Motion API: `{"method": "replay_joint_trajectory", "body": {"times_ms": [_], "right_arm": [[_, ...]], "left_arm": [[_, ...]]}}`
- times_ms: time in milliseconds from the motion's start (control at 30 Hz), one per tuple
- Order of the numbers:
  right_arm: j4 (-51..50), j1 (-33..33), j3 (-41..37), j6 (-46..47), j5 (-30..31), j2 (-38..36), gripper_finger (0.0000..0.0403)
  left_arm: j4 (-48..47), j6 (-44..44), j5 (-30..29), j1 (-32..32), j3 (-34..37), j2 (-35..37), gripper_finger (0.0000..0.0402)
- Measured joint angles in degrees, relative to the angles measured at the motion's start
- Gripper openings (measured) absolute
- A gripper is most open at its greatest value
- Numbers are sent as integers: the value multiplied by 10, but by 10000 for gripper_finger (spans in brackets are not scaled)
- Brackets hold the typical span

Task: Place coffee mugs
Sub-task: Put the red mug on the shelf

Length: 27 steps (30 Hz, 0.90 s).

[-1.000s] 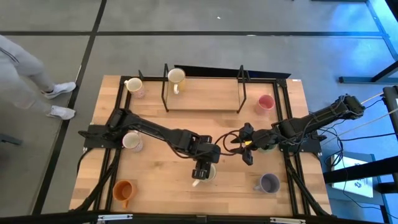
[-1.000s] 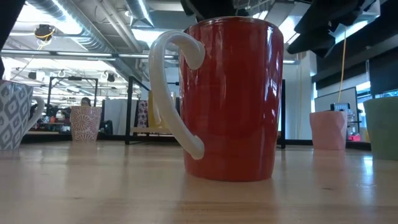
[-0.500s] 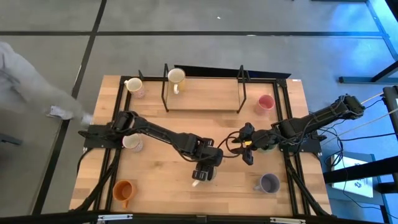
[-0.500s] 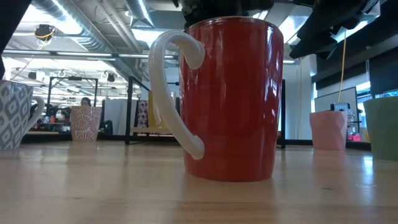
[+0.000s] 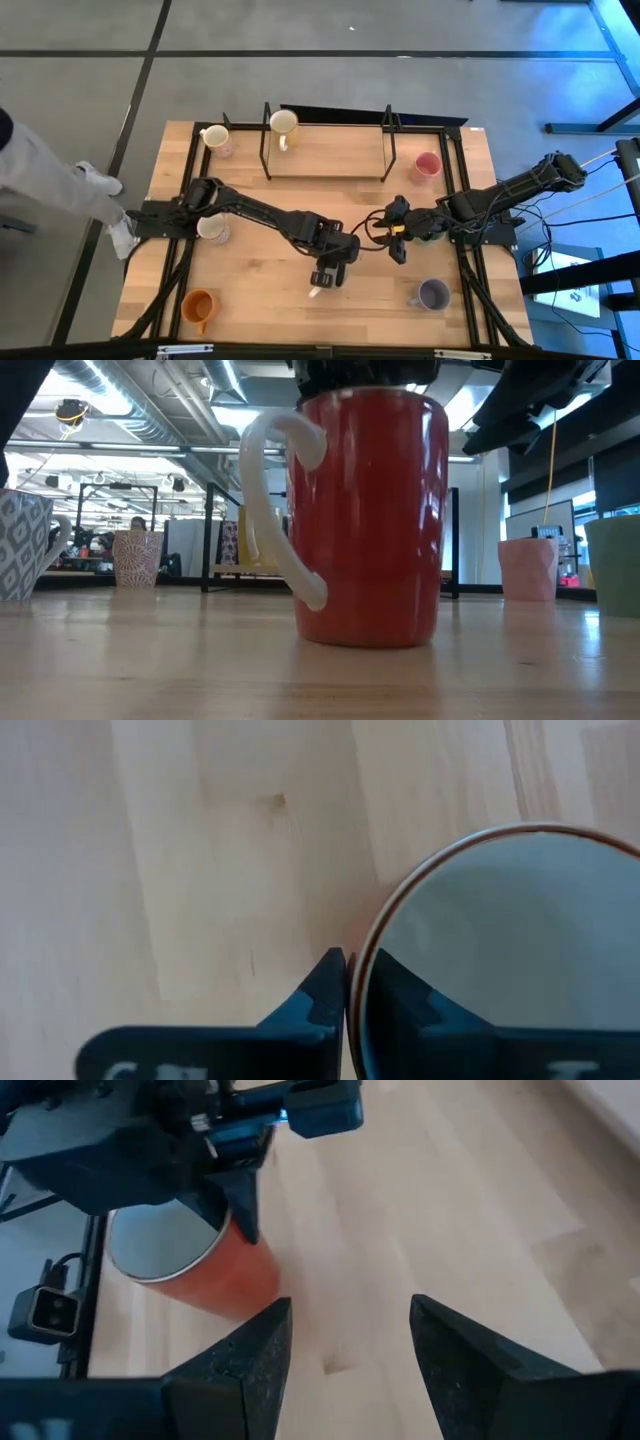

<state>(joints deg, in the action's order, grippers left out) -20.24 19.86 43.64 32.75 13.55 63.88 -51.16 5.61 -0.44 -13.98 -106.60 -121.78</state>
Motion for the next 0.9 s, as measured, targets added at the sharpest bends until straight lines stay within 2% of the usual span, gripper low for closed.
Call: {"method": "replay_joint_trajectory", "body": {"times_ms": [333, 500, 633, 900], "right_arm": [[-12, 0, 0, -2, 66, 0, 192], [-14, -5, 0, -9, 112, 0, 192], [-27, -33, 0, -4, 114, -1, 192], [-51, -106, 0, 3, 114, -4, 192]], "left_arm": [[-190, 39, -26, 48, -193, 1, 21], [-274, 5, -40, 102, -281, 2, 22], [-283, -33, -64, 169, -274, 24, 24], [-262, -77, -65, 326, -274, 32, 23]]}}
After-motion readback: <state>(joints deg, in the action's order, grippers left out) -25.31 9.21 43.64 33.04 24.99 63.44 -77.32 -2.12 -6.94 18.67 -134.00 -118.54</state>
